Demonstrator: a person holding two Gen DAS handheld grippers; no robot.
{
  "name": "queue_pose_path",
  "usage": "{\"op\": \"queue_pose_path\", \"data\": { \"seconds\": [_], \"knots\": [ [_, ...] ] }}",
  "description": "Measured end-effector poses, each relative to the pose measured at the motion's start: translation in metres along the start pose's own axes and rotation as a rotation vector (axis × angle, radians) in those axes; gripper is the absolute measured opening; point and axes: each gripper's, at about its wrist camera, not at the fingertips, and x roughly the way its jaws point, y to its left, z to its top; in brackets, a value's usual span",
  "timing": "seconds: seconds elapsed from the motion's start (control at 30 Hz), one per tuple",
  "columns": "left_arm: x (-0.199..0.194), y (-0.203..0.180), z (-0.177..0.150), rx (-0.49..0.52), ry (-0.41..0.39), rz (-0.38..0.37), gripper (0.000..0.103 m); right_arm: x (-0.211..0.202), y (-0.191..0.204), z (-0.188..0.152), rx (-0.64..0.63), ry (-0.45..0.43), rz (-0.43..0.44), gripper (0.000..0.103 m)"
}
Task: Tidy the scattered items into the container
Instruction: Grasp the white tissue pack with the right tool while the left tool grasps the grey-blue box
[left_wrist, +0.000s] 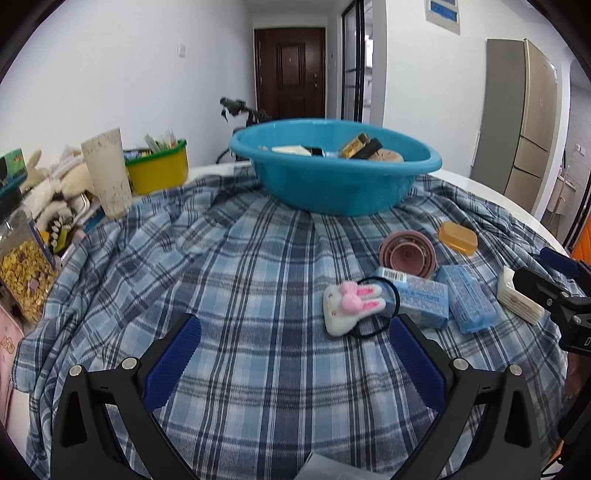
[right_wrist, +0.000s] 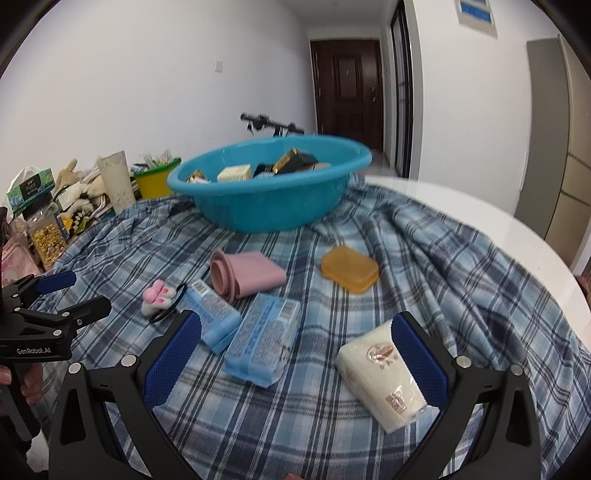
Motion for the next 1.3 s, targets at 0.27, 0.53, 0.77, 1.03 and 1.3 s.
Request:
{"op": "queue_pose_path", "data": {
  "seconds": [0.27,0.53,0.77,1.03,1.3],
  "knots": [
    [-0.009,-0.006,-0.008,0.147,0.145,-0.068,0.103,-0.007,-0.002,0.003,-0.047,0.087,0.035,0.103],
    [-0.020,-0.021,-0.032,0.328,0.266,-0.201,0.103,-0.008,-0.009,-0.005,-0.079,0.128,0.010,0.103],
    [-0.015,-0.023,-0.044,0.342,0.341,-0.252,0.092,-0.009,-0.009,-0.007,-0.088,0.129,0.009,0.103],
    [-0.008,-0.028,-0.055,0.351,0.383,-0.271,0.070,-0.007,-0.011,-0.010,-0.085,0.139,0.007,0.103],
    [-0.014,-0.026,-0.051,0.347,0.347,-0.232,0.066,-0.012,-0.023,-0.007,-0.046,0.118,0.005,0.103]
  ]
}}
